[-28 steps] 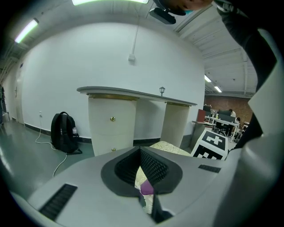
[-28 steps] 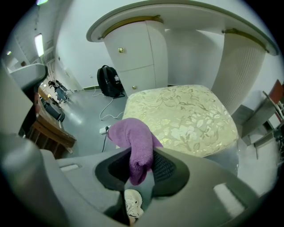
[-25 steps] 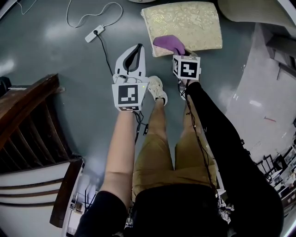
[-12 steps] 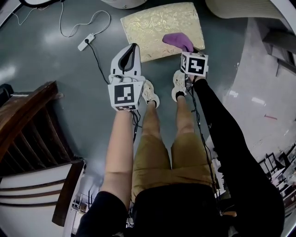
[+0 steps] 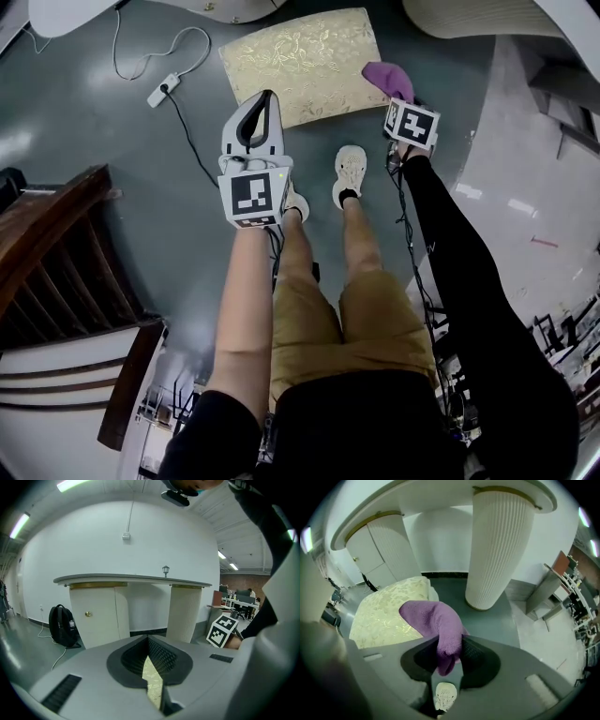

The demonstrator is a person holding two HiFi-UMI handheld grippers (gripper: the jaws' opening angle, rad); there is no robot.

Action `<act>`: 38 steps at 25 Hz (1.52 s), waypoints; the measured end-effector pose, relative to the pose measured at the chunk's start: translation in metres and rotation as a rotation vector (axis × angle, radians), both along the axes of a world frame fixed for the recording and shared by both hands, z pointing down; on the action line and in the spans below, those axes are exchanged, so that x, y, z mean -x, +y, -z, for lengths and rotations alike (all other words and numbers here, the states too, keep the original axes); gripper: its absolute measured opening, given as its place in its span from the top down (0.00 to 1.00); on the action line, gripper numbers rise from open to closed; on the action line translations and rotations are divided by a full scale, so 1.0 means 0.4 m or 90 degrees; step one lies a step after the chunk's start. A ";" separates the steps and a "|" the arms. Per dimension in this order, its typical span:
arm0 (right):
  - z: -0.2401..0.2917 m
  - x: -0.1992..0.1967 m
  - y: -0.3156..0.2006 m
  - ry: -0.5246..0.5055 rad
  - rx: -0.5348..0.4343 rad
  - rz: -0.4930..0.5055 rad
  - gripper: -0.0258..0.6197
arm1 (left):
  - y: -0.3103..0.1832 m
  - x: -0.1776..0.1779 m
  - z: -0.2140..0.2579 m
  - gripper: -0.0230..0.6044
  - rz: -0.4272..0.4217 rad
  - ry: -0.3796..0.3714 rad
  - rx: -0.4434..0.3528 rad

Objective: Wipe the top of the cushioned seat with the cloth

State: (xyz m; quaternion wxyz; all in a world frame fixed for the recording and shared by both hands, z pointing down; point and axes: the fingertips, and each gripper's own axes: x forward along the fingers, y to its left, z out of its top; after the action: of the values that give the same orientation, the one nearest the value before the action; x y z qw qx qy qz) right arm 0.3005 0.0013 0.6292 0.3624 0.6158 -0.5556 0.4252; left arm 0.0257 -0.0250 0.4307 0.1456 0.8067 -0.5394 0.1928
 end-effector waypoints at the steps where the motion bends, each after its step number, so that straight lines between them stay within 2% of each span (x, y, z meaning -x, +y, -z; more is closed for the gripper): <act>1: -0.011 -0.021 0.007 0.004 0.010 -0.014 0.83 | 0.000 -0.004 -0.003 0.95 0.002 -0.001 0.001; 6: -0.024 -0.061 0.020 0.023 0.009 -0.014 0.83 | 0.010 -0.001 -0.026 0.95 0.010 -0.003 0.009; 11: 0.044 -0.006 0.035 -0.011 -0.048 -0.049 0.83 | 0.032 0.045 -0.023 0.95 0.024 0.006 0.009; 15: 0.100 0.134 0.029 -0.045 -0.109 0.028 0.83 | 0.047 0.108 -0.015 0.95 0.036 0.021 0.010; 19: 0.133 0.316 0.044 -0.080 -0.133 0.093 0.83 | 0.071 0.201 -0.003 0.95 0.041 0.023 0.010; 25: 0.126 0.609 0.113 -0.118 -0.114 0.165 0.83 | 0.108 0.350 0.040 0.95 0.051 0.031 -0.007; 29: 0.074 0.777 0.193 -0.137 -0.066 0.193 0.83 | 0.146 0.428 0.033 0.95 0.049 0.035 -0.002; 32: 0.017 0.838 0.240 -0.132 -0.022 0.187 0.83 | 0.174 0.470 0.028 0.95 0.046 0.042 0.005; 38: 0.015 0.834 0.233 -0.100 -0.026 0.148 0.83 | 0.213 0.513 0.022 0.95 0.020 0.043 0.010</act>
State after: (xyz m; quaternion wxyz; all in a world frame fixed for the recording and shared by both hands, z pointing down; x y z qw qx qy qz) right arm -0.0330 0.0946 0.6234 0.3524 0.5190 -0.6584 0.4158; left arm -0.1794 0.0604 0.4217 0.1735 0.8029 -0.5451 0.1674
